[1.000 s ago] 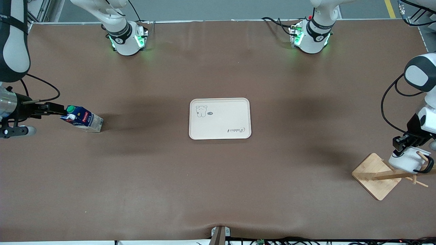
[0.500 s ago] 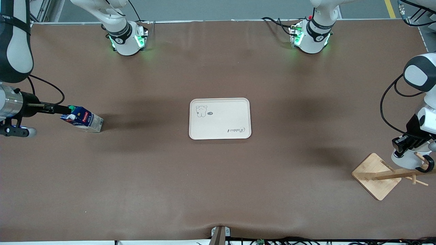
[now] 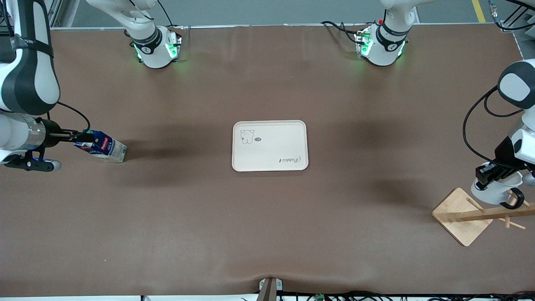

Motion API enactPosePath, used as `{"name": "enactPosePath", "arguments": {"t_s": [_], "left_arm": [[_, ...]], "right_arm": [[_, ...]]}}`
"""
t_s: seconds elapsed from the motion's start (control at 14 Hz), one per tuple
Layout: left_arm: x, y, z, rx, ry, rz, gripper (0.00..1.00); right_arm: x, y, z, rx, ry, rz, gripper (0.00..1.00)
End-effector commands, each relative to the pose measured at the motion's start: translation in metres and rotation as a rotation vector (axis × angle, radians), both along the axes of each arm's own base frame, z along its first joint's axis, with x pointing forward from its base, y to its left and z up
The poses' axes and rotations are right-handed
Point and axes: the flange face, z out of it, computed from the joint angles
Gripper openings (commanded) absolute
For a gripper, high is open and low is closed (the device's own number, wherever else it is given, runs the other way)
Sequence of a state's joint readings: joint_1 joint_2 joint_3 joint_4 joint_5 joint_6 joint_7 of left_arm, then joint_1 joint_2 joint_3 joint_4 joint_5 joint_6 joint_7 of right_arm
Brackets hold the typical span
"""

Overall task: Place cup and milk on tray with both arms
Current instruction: 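Lift the mug off the stand with the left gripper toward the tray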

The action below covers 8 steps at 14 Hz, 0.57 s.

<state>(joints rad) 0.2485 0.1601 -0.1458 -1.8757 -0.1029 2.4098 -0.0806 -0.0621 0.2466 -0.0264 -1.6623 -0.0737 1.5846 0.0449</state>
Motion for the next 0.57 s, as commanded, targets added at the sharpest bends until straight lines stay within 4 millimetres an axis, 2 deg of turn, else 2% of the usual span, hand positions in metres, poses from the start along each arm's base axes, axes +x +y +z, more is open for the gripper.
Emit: {"name": "enactPosePath", "arguments": {"t_s": [0.0,0.21,0.36,0.5], "left_arm": [[0.006,-0.018,0.028,-0.049,0.006,-0.012,0.0],[0.008,-0.043,0.039,-0.09,0.047,0.015,0.0],[0.009,-0.057,0.045,-0.115,0.072,0.037,0.0],[0.01,-0.077,0.044,-0.136,0.094,0.045,0.0]], "right_arm": [[-0.013,-0.016,-0.024,-0.007,-0.023,0.036,1.0],[-0.027,-0.022,-0.047,0.003,-0.048,0.058,1.0],[-0.034,-0.04,-0.061,0.017,-0.052,0.079,1.0],[-0.05,-0.051,-0.082,0.03,-0.014,0.072,1.0]]}}
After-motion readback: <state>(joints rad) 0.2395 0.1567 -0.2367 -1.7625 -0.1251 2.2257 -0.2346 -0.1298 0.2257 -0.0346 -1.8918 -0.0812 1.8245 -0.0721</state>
